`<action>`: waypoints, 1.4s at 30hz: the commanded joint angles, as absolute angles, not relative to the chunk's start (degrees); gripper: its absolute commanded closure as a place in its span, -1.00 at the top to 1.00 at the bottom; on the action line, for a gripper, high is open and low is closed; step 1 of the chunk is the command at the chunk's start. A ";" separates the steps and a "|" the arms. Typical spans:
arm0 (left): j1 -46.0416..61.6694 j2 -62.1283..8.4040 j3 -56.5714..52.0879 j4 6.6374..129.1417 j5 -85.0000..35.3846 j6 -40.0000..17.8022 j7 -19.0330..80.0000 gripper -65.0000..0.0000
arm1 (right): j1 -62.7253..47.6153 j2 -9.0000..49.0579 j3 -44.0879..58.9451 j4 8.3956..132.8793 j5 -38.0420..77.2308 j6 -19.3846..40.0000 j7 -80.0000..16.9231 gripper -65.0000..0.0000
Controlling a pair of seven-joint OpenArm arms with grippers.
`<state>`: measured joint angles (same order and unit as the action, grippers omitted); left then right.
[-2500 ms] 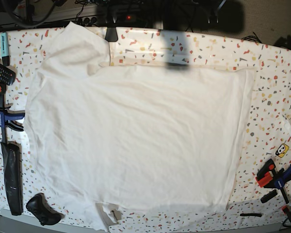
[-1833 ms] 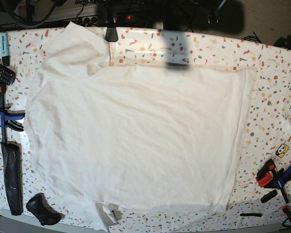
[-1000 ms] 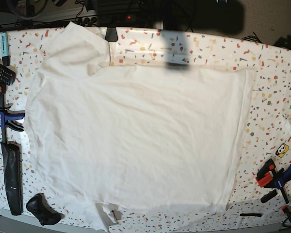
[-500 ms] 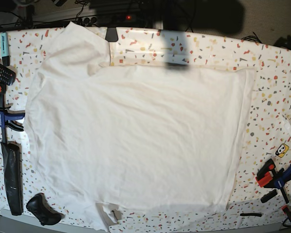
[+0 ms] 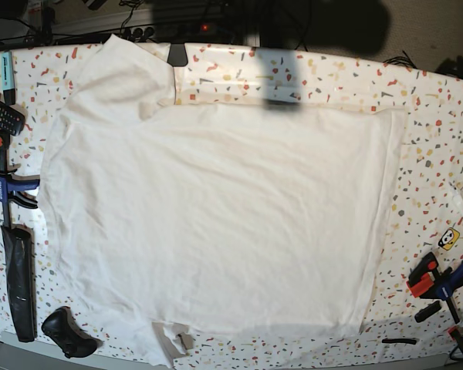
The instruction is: Fold the T-shirt properly
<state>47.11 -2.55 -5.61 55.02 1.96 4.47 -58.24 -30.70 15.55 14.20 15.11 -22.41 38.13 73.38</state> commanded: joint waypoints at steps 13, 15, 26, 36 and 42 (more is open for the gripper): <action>57.12 -2.74 -5.63 75.37 -3.51 4.51 -56.14 -1.00 | -40.84 16.21 14.31 20.49 -10.59 38.98 80.00 -1.00; 57.17 -2.74 -5.63 76.31 -3.51 4.54 -54.50 -1.00 | -43.64 16.21 14.31 24.58 -7.94 39.00 80.00 -1.00; 57.14 -2.74 -5.63 76.97 -3.51 4.51 -53.60 -1.00 | -61.89 16.19 15.07 60.31 11.00 39.00 64.82 -1.00; 57.14 -2.72 -5.63 77.08 -3.49 4.51 -53.63 -1.00 | -66.08 15.94 20.78 93.06 15.77 39.00 38.79 -1.00; 57.17 -2.72 -5.63 80.55 -3.49 4.51 -53.15 -1.00 | -66.06 15.75 21.43 106.06 28.08 39.03 23.11 -1.00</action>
